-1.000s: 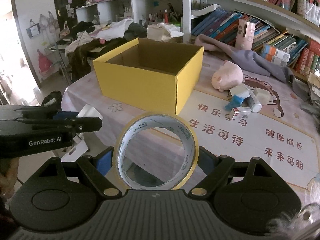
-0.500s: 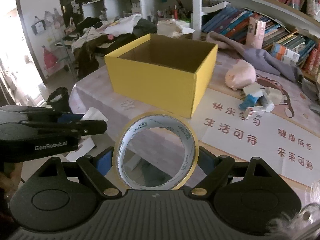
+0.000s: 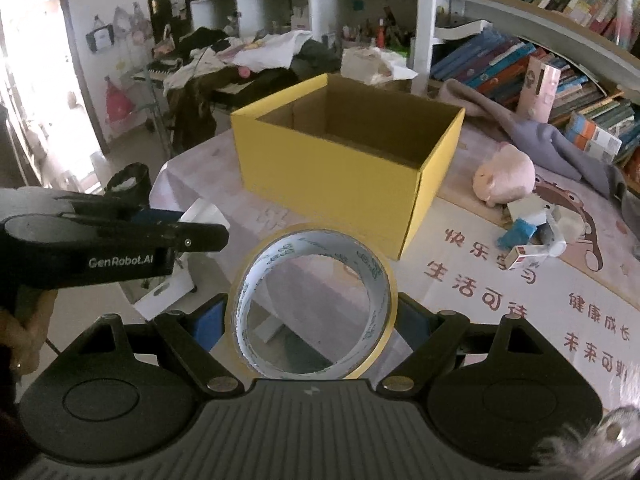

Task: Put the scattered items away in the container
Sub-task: 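Carry the charger with the left tool while right tool carries tape to box, then release the tape roll into the box with right tool while left releases charger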

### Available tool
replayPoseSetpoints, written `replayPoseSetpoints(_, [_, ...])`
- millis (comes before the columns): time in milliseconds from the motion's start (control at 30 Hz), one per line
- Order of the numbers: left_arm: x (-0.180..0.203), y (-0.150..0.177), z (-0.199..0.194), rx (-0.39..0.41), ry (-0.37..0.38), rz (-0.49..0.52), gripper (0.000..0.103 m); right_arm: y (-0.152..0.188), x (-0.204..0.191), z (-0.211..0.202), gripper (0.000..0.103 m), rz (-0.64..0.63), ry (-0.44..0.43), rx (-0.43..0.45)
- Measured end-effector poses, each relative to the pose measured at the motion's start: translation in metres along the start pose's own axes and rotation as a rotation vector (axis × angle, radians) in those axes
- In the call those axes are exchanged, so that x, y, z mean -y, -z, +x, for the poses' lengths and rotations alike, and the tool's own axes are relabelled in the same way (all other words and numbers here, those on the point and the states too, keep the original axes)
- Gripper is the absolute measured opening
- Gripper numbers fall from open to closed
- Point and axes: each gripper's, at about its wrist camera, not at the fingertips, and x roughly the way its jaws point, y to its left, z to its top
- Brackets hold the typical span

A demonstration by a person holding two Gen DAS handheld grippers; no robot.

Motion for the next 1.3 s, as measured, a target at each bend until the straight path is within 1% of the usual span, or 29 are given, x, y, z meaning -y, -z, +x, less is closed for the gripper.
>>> replayPoseSetpoints(167, [0.003, -0.021, 0.001, 0.058, 0.007, 0.039, 0.024, -0.011, 0.013, -0.002, 0.085, -0.002, 0.013, 0.028])
replayPoseSetpoints(267, [0.003, -0.037, 0.001, 0.102, 0.002, 0.036, 0.024, -0.021, 0.023, -0.005, 0.085, -0.001, 0.019, 0.059])
replayPoseSetpoints(467, [0.002, -0.067, 0.003, 0.163, 0.002, 0.066, 0.024, -0.055, 0.039, -0.006, 0.085, -0.005, 0.035, 0.150])
replayPoseSetpoints(633, [-0.004, -0.092, 0.009, 0.201, 0.008, 0.082, 0.024, -0.089, 0.045, 0.003, 0.085, -0.064, 0.060, 0.211])
replayPoseSetpoints(767, [-0.007, -0.110, 0.020, 0.218, -0.009, 0.121, 0.024, -0.115, 0.049, 0.018, 0.085, -0.102, 0.073, 0.241])
replayPoseSetpoints(933, [-0.014, -0.125, 0.041, 0.177, -0.022, 0.122, 0.024, -0.136, 0.049, 0.041, 0.085, -0.137, 0.060, 0.243])
replayPoseSetpoints(1033, [-0.012, -0.130, 0.053, 0.158, -0.037, 0.164, 0.024, -0.143, 0.047, 0.057, 0.085, -0.167, 0.059, 0.231])
replayPoseSetpoints(1100, [-0.013, -0.134, 0.063, 0.135, -0.037, 0.175, 0.024, -0.148, 0.047, 0.069, 0.085, -0.179, 0.056, 0.214])
replayPoseSetpoints(1200, [-0.019, -0.140, 0.083, 0.085, -0.038, 0.170, 0.024, -0.154, 0.050, 0.088, 0.085, -0.195, 0.051, 0.183])
replayPoseSetpoints(1300, [-0.026, -0.145, 0.107, 0.034, -0.046, 0.143, 0.024, -0.160, 0.055, 0.109, 0.085, -0.217, 0.048, 0.153])
